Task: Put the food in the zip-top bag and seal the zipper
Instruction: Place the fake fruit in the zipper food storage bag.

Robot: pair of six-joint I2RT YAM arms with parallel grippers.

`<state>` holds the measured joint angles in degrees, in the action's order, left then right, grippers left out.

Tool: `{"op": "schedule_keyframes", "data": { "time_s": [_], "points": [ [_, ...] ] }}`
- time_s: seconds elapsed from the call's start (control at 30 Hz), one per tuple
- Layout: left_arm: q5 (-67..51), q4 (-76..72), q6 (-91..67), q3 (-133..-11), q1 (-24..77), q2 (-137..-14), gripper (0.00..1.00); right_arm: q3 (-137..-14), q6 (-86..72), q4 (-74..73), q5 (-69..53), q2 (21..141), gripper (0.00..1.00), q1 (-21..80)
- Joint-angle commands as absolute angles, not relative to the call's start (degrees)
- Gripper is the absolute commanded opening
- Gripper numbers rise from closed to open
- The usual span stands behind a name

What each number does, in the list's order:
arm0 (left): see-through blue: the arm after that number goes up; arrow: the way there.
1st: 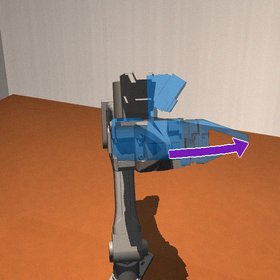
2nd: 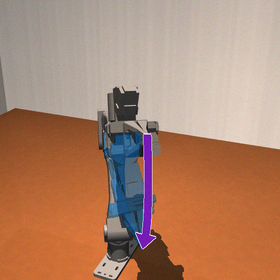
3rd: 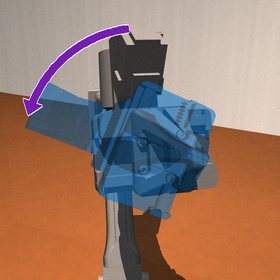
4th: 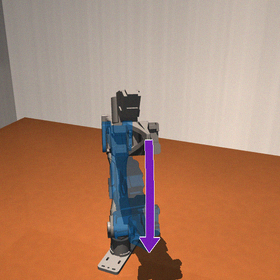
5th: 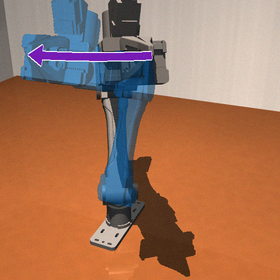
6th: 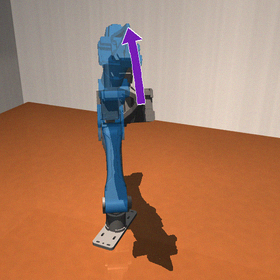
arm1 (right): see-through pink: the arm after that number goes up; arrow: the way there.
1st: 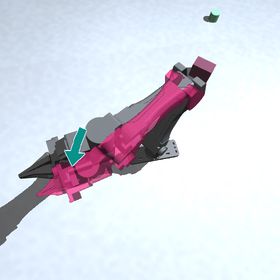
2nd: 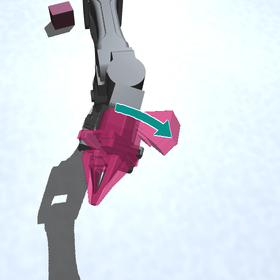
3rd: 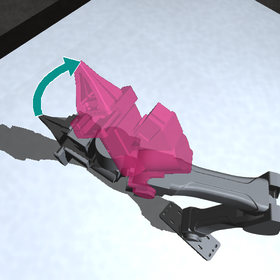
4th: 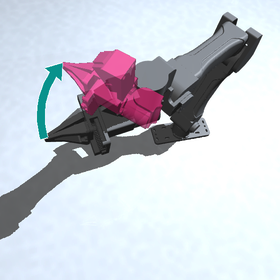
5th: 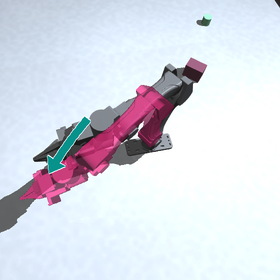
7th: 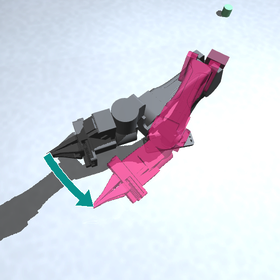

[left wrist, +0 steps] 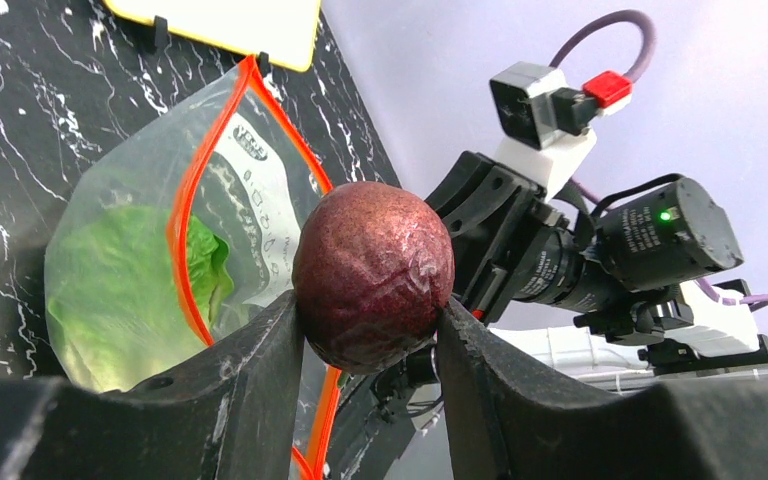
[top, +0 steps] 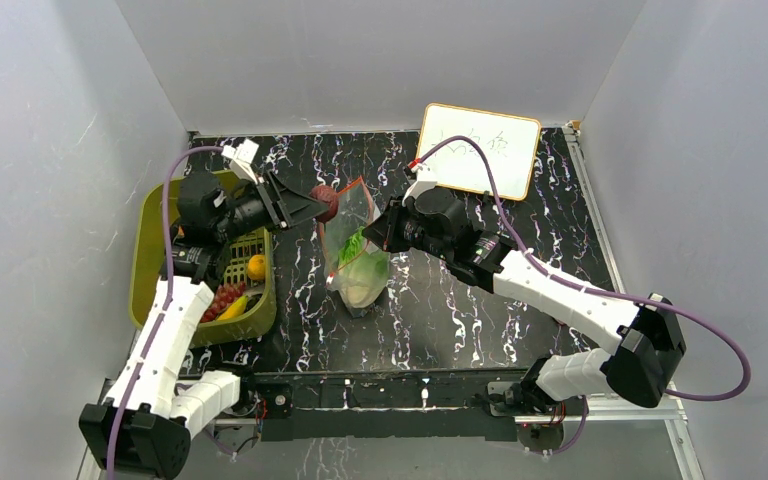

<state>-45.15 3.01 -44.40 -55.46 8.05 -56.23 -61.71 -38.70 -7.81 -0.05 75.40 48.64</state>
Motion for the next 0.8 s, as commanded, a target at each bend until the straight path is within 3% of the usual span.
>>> {"op": "schedule_keyframes", "data": {
  "time_s": [0.0,0.37,0.77],
  "points": [
    [-45.0,2.3,-44.2,-54.8,9.7,-56.9,0.21,-64.6,-38.9,-3.2,-0.2,74.5,0.0,48.6],
    [-43.4,8.7,-41.3,-55.4,11.4,-61.8,0.33,-64.3,-38.8,-3.5,-1.0,74.6,0.0,48.6],
    [-41.6,12.6,-39.8,-57.6,12.2,-63.0,0.57,-63.9,-38.8,-3.4,-0.3,74.2,0.0,48.6]
  ]
}}
